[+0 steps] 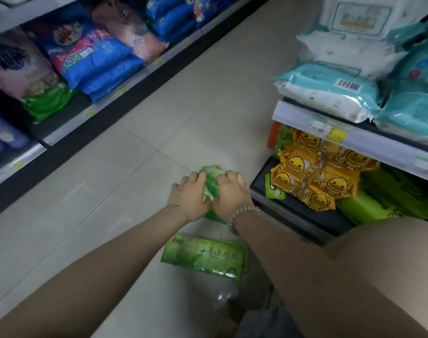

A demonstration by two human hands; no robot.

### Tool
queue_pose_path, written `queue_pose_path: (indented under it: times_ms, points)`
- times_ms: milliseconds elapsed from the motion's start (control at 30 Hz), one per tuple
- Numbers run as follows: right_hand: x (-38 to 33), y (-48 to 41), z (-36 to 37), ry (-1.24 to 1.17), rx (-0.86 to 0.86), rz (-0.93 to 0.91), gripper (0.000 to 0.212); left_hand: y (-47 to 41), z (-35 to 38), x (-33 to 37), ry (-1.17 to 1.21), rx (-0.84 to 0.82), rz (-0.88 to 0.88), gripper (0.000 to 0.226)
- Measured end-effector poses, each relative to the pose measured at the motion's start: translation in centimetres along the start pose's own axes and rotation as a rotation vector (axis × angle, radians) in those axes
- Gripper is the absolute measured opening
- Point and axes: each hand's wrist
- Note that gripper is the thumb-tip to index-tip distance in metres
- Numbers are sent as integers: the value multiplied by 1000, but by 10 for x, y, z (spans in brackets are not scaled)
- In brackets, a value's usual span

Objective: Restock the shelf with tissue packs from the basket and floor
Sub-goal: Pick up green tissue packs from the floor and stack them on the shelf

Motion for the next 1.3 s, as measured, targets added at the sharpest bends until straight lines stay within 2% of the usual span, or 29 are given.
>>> queue_pose_path:
  times_ms: [267,433,567,667,800,933,1133,1300]
  points:
    - [0,23,54,-210,-124,301,49,11,61,-16,138,-176,-81,55]
    - [10,38,74,-171,-244,301,42,24,96,-25,209,-306,-141,59]
    - [18,43,89,-100,-349,222,44,35,118,-32,272,-356,-199,60]
    - [28,45,98,-54,-443,236,49,43,131,-40,375,-388,-234,60]
    - [39,48,108,-68,-538,325,52,52,146,-54,467,-404,-326,59]
    - [48,52,116,-103,-597,394,51,61,162,-67,463,-407,-436,62]
    - [58,55,131,-208,-662,498,70,63,185,-79,529,-390,-640,61]
    - [66,53,139,-229,-702,584,67,63,200,-80,650,-343,-790,59]
Point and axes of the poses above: each hand's wrist, its own y-axis away from the middle knuckle, its own z-axis out of the palm, x = y × z, and after that the axes turned 1 degree about -z, right-handed
